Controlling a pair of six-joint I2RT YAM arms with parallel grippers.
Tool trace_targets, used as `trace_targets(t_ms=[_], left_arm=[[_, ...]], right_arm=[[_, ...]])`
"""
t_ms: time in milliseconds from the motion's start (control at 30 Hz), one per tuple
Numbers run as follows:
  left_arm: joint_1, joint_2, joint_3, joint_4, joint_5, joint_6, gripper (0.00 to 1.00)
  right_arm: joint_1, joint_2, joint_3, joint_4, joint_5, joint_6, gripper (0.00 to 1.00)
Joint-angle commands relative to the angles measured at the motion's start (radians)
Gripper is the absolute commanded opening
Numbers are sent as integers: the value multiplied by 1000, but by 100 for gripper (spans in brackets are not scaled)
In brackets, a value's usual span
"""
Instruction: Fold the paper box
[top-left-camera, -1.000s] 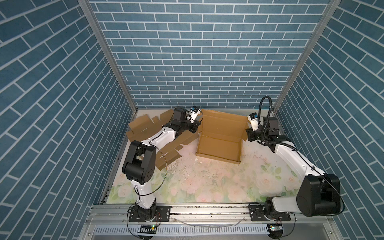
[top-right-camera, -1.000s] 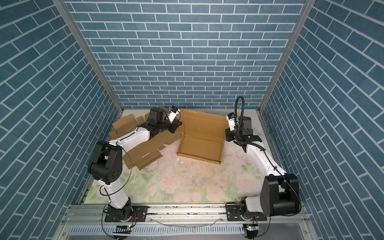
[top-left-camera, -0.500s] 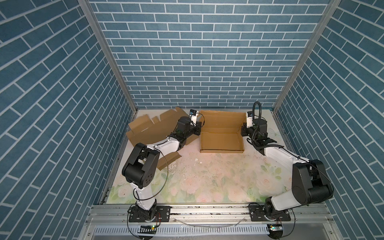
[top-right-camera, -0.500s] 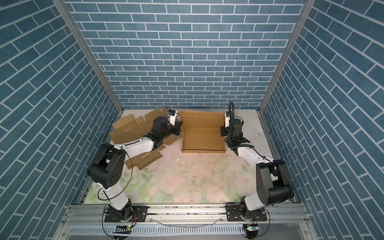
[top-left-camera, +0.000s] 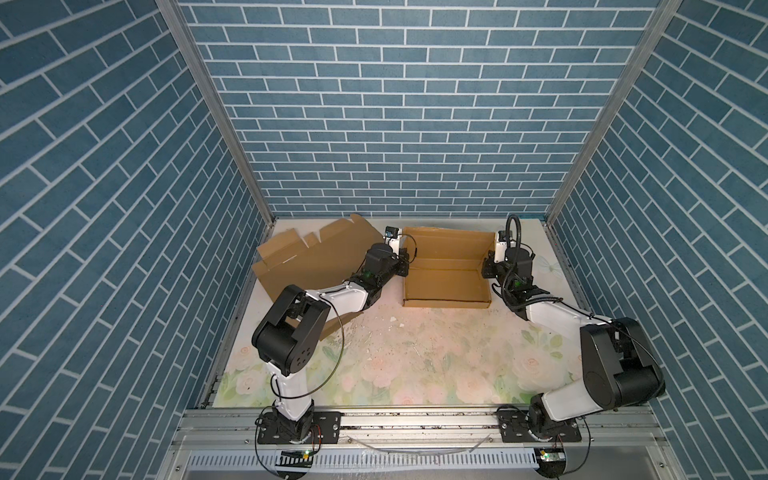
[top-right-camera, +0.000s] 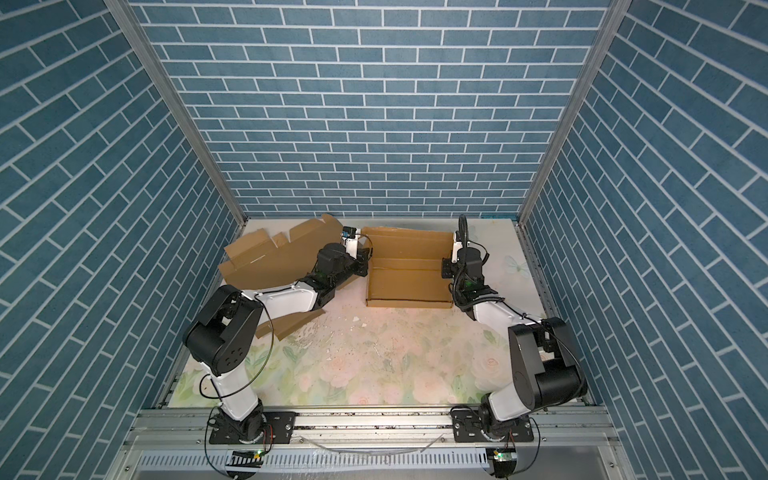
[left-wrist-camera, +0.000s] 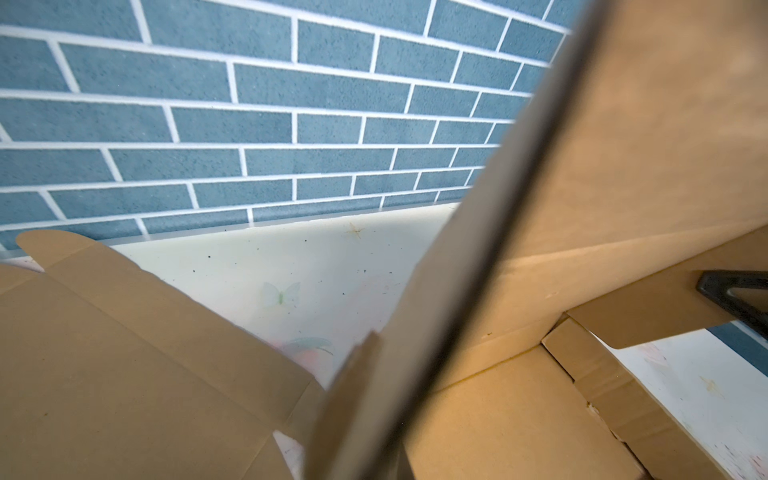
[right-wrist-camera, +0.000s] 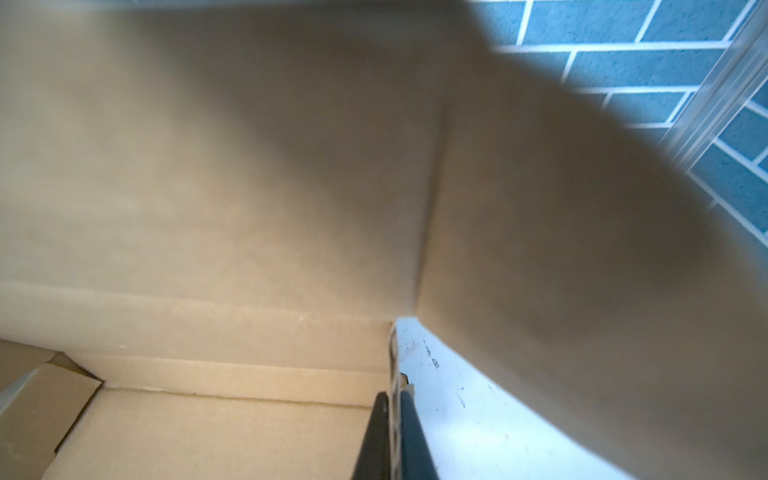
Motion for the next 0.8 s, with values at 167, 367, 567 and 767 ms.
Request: trace_targets(t_ms=[167,367,567,767], left_arm=[[-79,57,-30,53,-23,-23,1],[-104,66,-46,57,-49,-12,2],[-118,65,-50,53,-48,-26,2],[-155,57,-9,23,-86,-44,2]], right_arm=[[34,9,-71,83,44,79,0],[46,15,-103,109,55,104,0],[67,15,-122,130,79,117,0],[89,29,-136,149,117,134,0]])
